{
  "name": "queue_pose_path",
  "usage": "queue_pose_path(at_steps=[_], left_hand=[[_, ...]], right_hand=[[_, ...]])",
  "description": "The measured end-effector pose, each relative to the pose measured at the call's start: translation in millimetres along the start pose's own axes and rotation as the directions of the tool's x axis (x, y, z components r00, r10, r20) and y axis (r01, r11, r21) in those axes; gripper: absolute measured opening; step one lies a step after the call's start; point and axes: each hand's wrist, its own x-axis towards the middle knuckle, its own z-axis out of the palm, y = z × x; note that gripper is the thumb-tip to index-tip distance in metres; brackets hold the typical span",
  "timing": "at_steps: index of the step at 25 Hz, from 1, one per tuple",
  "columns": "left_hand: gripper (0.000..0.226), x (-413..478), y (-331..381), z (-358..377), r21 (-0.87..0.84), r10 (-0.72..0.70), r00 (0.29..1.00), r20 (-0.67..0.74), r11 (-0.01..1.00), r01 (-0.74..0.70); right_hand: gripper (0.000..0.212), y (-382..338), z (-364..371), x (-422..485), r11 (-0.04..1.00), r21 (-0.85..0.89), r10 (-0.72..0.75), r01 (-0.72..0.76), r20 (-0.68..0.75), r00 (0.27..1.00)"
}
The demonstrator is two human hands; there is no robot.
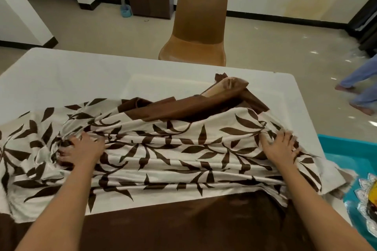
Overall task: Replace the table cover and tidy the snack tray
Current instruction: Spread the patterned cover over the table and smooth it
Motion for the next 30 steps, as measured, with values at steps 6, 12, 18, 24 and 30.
queue_pose_path(at_steps=[6,12,18,24,30], left_hand=[[0.073,-58.6,87.1,63.4,0.147,0.697,0.715,0.060,0.702,-0.697],[0.100,-12.3,106.4,55.7,0.202,0.403,0.906,0.129,0.884,-0.422],[0.090,10.6,140.2,20.7,0.240,0.137,0.989,-0.060,0.964,-0.119],[0.081,-48.2,183.0,102.8,0.169,0.626,0.775,0.088,0.757,-0.631],[0.088,15.5,179.5,76.3,0.251,0.490,0.870,0.063,0.836,-0.489]], right_hand=[[0.078,-60.2,43.6,-34.1,0.873,-0.149,-0.441,0.464,0.163,0.883],[0.084,-22.5,21.2,2.4,0.952,-0.153,-0.263,0.264,0.031,0.964],[0.041,-16.0,-35.5,85.9,0.996,0.084,0.067,-0.039,-0.358,0.931],[0.066,-30.6,-22.8,124.6,0.977,-0.144,-0.153,0.157,0.038,0.987],[0.073,-9.9,2.4,127.0,0.873,-0.227,-0.412,0.432,0.129,0.902]])
